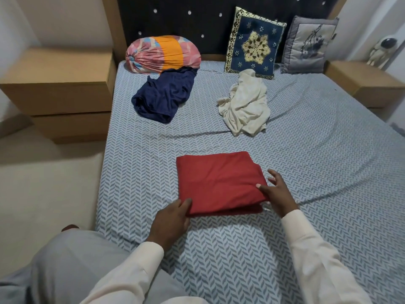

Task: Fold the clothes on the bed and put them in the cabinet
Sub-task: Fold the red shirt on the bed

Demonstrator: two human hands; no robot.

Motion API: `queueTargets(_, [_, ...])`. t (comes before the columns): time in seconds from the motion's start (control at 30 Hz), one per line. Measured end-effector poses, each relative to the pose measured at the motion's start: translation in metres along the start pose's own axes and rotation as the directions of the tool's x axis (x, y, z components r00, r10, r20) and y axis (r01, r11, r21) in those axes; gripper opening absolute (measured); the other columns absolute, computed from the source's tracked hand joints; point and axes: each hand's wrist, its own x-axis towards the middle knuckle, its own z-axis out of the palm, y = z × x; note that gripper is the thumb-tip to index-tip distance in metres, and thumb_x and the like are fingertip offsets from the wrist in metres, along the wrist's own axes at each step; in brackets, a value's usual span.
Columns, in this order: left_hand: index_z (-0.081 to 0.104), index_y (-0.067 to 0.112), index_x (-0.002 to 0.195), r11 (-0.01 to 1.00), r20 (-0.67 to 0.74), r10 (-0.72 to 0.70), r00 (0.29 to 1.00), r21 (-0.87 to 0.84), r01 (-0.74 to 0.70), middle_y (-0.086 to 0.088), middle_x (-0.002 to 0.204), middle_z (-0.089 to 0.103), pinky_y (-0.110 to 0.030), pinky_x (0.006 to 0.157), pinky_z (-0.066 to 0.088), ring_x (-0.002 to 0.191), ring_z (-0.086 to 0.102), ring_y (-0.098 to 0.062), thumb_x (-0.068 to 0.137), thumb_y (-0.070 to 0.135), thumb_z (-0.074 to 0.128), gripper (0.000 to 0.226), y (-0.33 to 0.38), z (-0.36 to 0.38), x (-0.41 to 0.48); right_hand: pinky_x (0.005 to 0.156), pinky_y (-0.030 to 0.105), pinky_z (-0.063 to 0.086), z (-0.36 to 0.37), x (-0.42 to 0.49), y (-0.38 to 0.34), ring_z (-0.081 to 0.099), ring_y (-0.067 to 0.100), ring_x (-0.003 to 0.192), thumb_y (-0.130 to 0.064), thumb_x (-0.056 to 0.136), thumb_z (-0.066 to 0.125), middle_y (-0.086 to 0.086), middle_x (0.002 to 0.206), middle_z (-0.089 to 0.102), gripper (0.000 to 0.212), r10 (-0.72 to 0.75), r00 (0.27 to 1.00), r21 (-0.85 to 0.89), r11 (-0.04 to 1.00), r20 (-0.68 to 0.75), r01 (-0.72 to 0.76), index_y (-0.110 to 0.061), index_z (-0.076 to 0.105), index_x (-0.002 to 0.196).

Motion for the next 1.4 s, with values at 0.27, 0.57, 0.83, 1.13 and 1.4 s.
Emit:
queueTargets(0.27, [0.052, 0.023, 0.123, 1.0, 0.016, 0.029, 0.999, -0.009, -0.029, -0.001, 0.098, 0.06, -0.034, 0.06, 0.05, 0.081, 0.062, -0.024, 0.079, 0.033, 0.048, 0.045, -0.004, 0.008, -0.002, 0.098, 0.03, 0.043, 0.007, -0.034, 0.016, 0.057, 0.022, 0.086, -0.006, 0.079, 0.073, 0.016, 0.136, 0.036, 0.074, -0.263, 0.927, -0.563, 0.823, -0.268, 0.07, -0.015, 0.04, 0.144])
queueTargets(0.57, [0.05, 0.014, 0.119, 0.73, 0.116, -0.4, 0.909, -0.56, 0.392, -0.004, 0.109, 0.059, -0.029, 0.078, 0.046, 0.098, 0.06, -0.022, 0.088, 0.035, 0.064, 0.04, 0.003, 0.006, 0.013, 0.088, 0.039, 0.047, 0.057, -0.01, -0.003, 0.057, 0.037, 0.103, -0.029, 0.079, 0.053, 0.017, 0.108, 0.059, 0.035, -0.236, 0.965, -0.931, 0.312, 0.115, 0.188, -0.011, 0.063, 0.107])
queueTargets(0.83, [0.059, 0.017, 0.065, 0.373, 0.337, -0.467, 0.817, -0.763, 0.528, -0.001, 0.063, 0.065, -0.042, 0.065, 0.054, 0.066, 0.068, -0.03, 0.068, 0.04, 0.077, 0.029, 0.0, 0.01, 0.013, 0.1, 0.036, 0.044, 0.184, 0.032, -0.068, 0.06, 0.03, 0.111, -0.026, 0.088, 0.066, 0.012, 0.116, 0.067, 0.041, -0.196, 0.849, -0.691, 0.506, 0.491, 0.516, -0.013, 0.061, 0.126])
queueTargets(1.13, [0.047, 0.028, 0.057, 0.399, 0.379, -0.378, 0.845, -0.757, 0.518, -0.012, 0.068, 0.067, -0.042, 0.061, 0.056, 0.068, 0.071, -0.028, 0.073, 0.039, 0.068, 0.029, -0.018, 0.014, 0.011, 0.08, 0.029, 0.043, 0.271, 0.091, -0.088, 0.057, 0.018, 0.092, -0.04, 0.082, 0.074, -0.001, 0.095, 0.06, 0.018, 0.118, 0.769, -0.76, 0.31, 0.628, 0.572, -0.026, 0.065, 0.089])
queueTargets(1.4, [0.044, 0.021, 0.059, 0.33, 0.438, -0.412, 0.799, -0.746, 0.579, -0.01, 0.061, 0.07, -0.043, 0.059, 0.058, 0.058, 0.071, -0.021, 0.082, 0.027, 0.065, 0.031, -0.019, 0.012, 0.015, 0.083, 0.031, 0.044, 0.267, 0.106, -0.077, 0.057, 0.013, 0.089, -0.052, 0.075, 0.077, -0.012, 0.091, 0.058, 0.034, 0.12, 0.783, -0.761, 0.363, 0.611, 0.538, -0.037, 0.057, 0.099])
